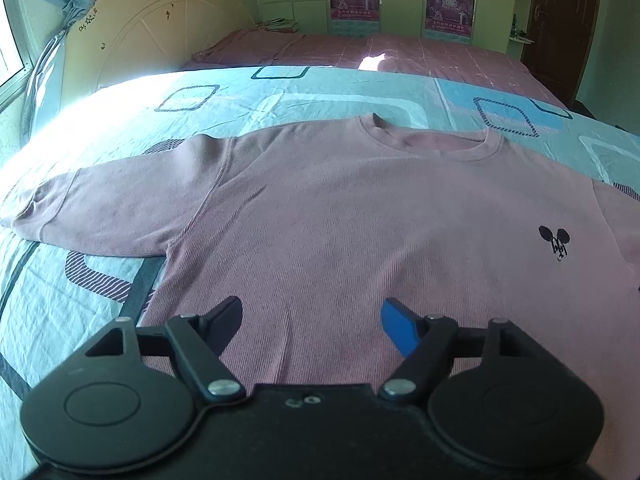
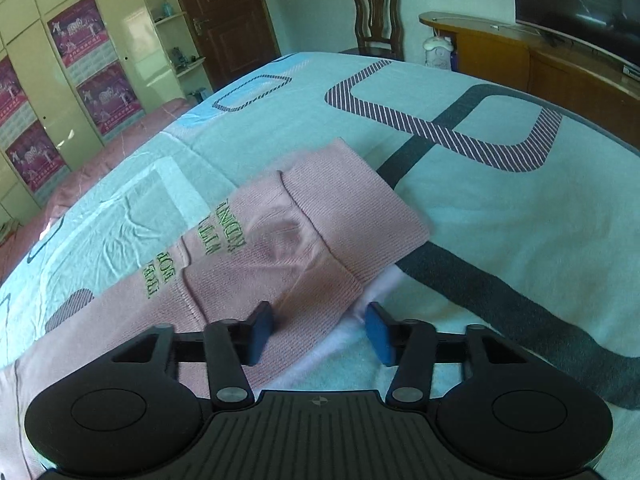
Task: Fold small clothes
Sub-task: 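Close the right gripper on the sleeve cuff, then fold the held sleeve across the sweatshirt body with the right gripper, release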
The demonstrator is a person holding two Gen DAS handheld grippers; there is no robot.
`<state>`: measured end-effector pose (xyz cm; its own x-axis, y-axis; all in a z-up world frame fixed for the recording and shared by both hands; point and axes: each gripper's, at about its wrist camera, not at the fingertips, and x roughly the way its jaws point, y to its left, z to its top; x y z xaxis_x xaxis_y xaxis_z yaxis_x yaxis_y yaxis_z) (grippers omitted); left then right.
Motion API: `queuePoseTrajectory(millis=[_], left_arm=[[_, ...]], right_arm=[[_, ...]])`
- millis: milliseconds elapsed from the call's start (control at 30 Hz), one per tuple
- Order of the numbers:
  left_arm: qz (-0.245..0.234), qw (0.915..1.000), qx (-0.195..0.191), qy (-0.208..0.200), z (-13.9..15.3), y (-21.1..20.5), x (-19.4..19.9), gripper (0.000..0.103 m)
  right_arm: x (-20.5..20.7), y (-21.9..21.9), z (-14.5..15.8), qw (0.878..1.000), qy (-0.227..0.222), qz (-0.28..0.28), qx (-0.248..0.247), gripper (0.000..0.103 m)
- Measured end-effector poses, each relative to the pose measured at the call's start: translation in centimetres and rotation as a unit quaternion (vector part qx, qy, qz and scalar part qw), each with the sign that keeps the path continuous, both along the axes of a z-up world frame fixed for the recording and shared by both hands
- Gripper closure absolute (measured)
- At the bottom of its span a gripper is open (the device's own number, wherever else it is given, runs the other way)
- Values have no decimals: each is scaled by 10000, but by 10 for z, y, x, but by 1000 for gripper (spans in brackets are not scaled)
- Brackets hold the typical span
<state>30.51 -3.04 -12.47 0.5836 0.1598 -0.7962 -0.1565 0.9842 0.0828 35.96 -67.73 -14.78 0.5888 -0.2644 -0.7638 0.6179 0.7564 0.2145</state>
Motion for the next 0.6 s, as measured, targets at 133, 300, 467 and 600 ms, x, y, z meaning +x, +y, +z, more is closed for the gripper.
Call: queuePoseTrajectory(millis=[133, 300, 467, 600], left_arm=[[-59, 10000, 66, 18, 1, -1, 3, 29], [-116, 9999, -2, 29, 3, 2, 11, 29], [-158, 9999, -35, 14, 2, 5, 22, 29], [-268, 9996, -84, 34, -4, 4, 42, 29]], right_arm=[[2, 1, 4, 9999, -61, 60, -60, 96], [4, 10, 16, 9990, -265, 207, -279, 99], [5, 34, 40, 9958, -551, 509, -530, 100], [14, 73, 62, 9894, -784, 935, -794, 100]])
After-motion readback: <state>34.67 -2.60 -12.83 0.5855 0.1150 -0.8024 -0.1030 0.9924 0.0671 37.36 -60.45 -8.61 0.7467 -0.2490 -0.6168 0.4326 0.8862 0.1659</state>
